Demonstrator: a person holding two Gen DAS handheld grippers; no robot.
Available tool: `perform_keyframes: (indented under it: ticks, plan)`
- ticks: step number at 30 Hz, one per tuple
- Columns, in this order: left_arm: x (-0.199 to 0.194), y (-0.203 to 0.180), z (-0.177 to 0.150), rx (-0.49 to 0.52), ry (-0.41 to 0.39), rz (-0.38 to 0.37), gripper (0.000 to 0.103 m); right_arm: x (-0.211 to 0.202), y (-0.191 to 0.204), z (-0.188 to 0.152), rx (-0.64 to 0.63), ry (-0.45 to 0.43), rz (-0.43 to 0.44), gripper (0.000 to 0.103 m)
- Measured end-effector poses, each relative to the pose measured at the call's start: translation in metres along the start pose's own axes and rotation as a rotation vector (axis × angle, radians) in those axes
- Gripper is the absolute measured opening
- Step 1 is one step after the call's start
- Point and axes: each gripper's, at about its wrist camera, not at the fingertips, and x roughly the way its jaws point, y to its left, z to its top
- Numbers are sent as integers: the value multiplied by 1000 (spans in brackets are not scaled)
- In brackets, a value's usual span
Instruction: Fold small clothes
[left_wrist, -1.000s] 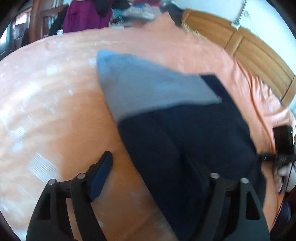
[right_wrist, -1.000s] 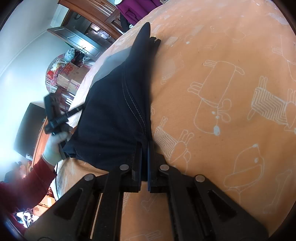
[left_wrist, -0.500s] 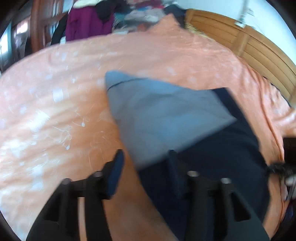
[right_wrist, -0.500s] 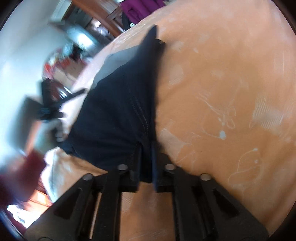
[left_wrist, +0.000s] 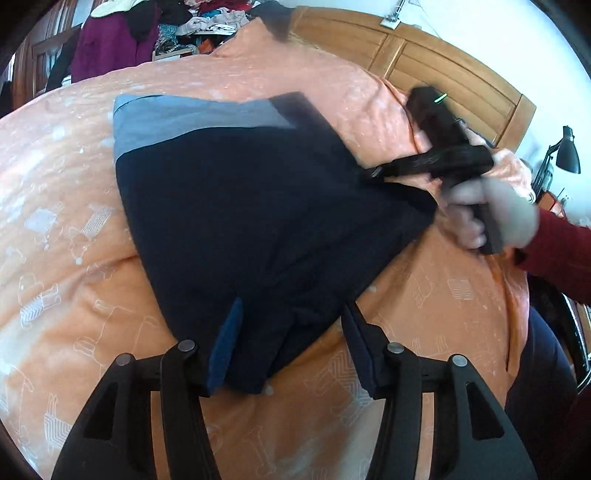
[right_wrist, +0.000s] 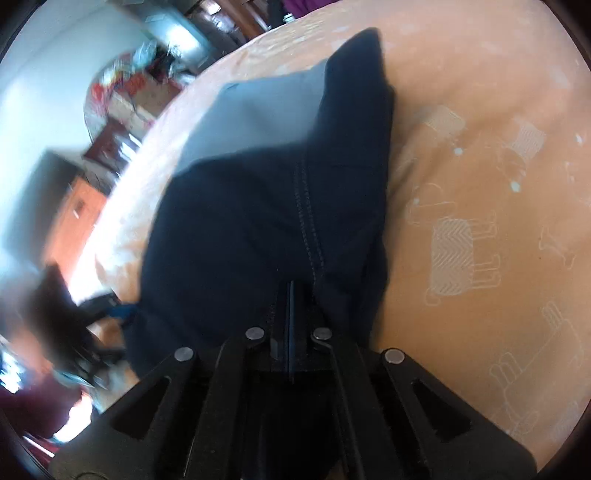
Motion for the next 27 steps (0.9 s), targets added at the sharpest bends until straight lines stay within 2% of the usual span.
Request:
perform_keyframes:
  ticks: [2,3,5,8,10,11,13,16,20,22,24,27]
  plan:
    - [-3,0,0,4,-1,4,57,-35,18,-1,-60,-96,-28,6]
    - [-4,-1,-1,6,-1,6,57,-49,21,-5,-60,-129,-19,6]
    - [-13,4,-8,-9,-16,1,58,-71,28,-20,-68,-167,-52,6]
    - [-10,10,-8,-36,-25,-19,57,-71,38,-53,-88,-133,-72,5]
    - [-10,12,-8,-42,-28,-24,57,-59,36,-64,-74,-86,-70,5]
    - [-8,12,-7,-41,-27,-22,57,-49,31,-73,-68,-59,-94,1]
    - [-11,8,-12,-38,-26,-18,58,-38,26,-84,-73,-45,-108,0]
    - [-9,8,-12,-43,-26,-21,58,-50,30,-82,-78,-83,-119,2]
    - [-7,11,-10,-45,-27,-22,58,-80,51,-78,-139,-178,-160,5]
    - [-8,12,-12,-52,-31,-28,58,-87,54,-73,-149,-204,-147,5]
    - [-8,13,-12,-59,-33,-35,58,-75,49,-72,-142,-171,-157,4]
    - [-9,15,-13,-69,-35,-46,59,-43,24,-77,-77,-66,-175,0]
